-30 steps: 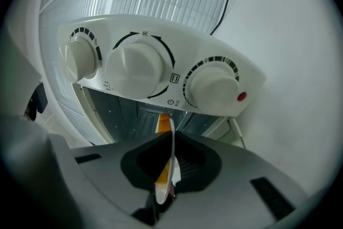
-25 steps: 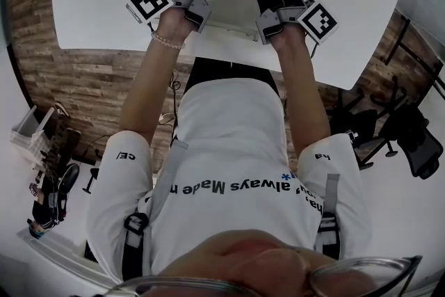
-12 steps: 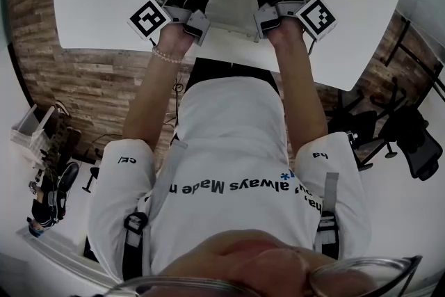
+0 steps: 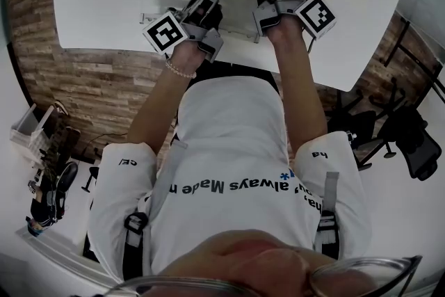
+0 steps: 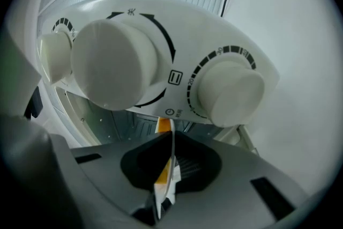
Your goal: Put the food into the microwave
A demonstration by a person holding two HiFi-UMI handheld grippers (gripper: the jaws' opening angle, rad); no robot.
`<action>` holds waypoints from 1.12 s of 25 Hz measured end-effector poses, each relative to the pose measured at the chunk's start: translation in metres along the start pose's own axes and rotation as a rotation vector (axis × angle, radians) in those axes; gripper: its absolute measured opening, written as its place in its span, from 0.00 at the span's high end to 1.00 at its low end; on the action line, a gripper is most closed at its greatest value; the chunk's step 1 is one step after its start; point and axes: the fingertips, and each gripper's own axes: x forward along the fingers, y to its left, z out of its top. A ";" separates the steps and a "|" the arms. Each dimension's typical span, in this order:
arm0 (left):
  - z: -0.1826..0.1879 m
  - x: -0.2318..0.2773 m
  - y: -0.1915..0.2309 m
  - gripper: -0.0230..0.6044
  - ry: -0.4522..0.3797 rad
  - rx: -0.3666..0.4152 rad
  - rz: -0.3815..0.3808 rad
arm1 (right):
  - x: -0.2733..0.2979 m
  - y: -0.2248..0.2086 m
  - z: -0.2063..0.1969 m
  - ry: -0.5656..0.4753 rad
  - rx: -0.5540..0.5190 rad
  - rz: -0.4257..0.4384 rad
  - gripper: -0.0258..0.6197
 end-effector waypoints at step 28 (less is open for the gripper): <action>0.021 0.037 0.008 0.93 -0.132 -0.141 0.005 | 0.000 -0.004 0.000 0.023 0.015 0.030 0.92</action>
